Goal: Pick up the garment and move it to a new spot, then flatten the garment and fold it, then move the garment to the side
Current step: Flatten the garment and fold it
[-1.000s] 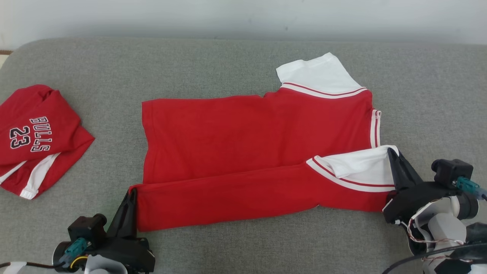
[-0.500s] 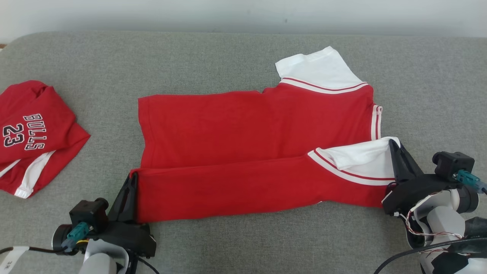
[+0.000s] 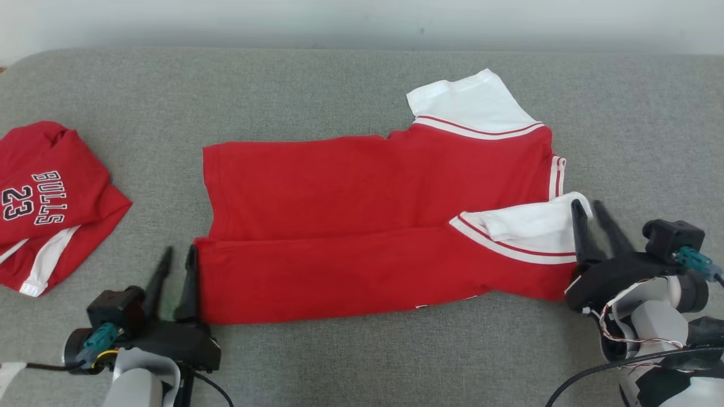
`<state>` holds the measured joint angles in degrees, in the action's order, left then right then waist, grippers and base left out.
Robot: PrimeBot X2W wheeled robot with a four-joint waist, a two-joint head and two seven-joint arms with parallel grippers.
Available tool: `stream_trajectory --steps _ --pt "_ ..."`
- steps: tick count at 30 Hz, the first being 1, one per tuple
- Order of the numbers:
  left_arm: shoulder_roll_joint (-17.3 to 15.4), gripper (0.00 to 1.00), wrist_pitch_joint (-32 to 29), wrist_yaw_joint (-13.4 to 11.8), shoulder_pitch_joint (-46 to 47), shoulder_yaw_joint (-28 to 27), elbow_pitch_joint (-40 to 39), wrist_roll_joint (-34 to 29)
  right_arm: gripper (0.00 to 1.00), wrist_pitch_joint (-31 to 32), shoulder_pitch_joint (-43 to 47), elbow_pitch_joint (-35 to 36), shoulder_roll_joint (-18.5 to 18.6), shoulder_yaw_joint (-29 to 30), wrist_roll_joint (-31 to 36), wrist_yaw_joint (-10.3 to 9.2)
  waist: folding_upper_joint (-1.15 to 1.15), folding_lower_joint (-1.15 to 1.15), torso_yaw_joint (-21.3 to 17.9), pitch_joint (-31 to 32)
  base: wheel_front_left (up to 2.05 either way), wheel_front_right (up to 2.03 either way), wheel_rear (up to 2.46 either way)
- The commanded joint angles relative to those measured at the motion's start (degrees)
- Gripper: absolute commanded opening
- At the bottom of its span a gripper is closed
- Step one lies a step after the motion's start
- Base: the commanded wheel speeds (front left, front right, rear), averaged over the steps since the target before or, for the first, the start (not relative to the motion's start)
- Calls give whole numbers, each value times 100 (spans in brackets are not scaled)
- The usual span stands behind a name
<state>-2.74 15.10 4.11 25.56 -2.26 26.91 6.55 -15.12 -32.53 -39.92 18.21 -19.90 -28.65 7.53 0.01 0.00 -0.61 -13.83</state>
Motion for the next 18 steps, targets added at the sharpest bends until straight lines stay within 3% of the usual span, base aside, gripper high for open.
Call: stream_trajectory --steps 1,12,18 --pt "-22 100 7 -41 -150 -61 -83 -52 100 -2 -7 -8 38 121 80 -8 -1 0 6 52 0 0 0" --pt "-23 100 6 -344 -976 -234 -645 -104 100 -2 799 354 -76 1363 796 -8 -1 0 -16 489 0 0 0" --pt "-21 100 6 -521 -1592 -155 -878 5 100 -2 1459 558 -268 1469 1109 -8 -1 0 -36 781 0 0 0"
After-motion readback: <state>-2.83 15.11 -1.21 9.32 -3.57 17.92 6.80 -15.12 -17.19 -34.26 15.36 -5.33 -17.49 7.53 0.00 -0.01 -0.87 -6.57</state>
